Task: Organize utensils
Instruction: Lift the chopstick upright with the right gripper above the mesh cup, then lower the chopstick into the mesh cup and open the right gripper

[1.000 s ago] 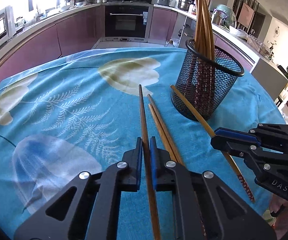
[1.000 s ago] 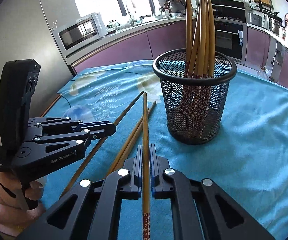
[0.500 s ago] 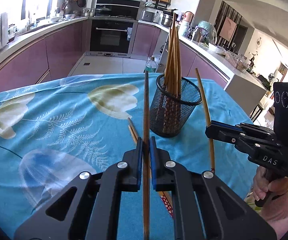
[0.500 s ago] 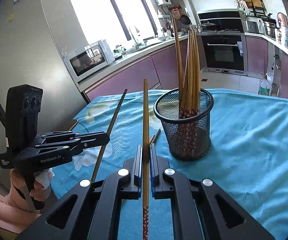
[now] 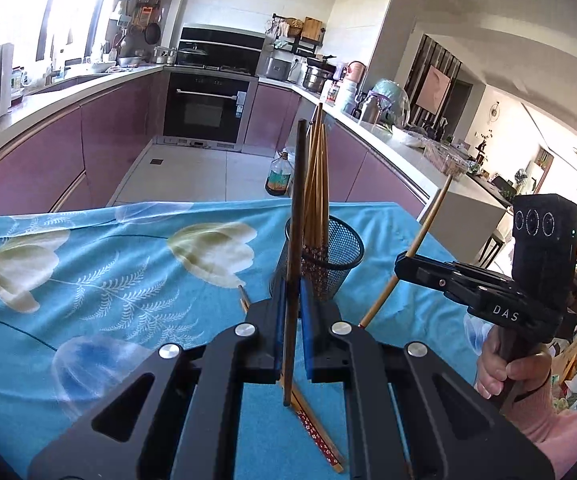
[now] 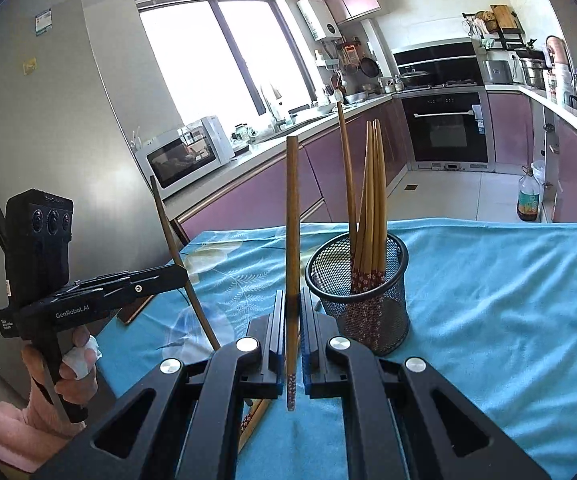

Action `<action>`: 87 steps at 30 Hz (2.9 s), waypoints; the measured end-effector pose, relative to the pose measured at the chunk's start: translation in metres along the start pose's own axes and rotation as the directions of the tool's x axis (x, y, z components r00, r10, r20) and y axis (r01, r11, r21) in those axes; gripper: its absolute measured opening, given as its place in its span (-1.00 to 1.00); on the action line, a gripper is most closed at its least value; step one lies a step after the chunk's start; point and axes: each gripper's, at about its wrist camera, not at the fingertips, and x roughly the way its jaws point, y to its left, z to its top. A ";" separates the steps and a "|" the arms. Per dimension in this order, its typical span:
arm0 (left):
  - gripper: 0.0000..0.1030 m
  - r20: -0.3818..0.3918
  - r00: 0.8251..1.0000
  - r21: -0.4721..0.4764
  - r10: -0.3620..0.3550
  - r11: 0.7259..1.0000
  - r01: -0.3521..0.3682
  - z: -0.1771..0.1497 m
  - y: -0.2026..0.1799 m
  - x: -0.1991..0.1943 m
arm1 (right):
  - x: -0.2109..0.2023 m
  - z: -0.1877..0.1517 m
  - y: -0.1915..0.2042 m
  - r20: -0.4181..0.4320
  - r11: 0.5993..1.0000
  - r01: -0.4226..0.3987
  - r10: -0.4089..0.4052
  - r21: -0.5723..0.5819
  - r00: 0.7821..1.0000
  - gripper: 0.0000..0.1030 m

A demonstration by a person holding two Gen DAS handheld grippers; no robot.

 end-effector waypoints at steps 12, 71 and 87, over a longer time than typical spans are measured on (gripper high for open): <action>-0.85 0.102 0.994 0.008 -0.029 1.000 0.028 0.039 -0.010 -0.007 | -0.015 0.030 0.003 0.073 0.999 0.019 -0.015 -0.047 0.997 -0.89; -0.85 -0.047 0.998 0.128 0.035 0.991 -0.029 0.079 -0.026 0.101 | 0.061 0.067 -0.045 -0.092 0.991 0.135 -0.137 -0.022 0.986 -0.83; -0.45 -0.009 0.995 0.089 0.103 0.991 -0.102 0.045 0.000 0.074 | 0.037 0.055 -0.026 -0.046 0.995 0.096 -0.098 -0.036 0.994 -0.55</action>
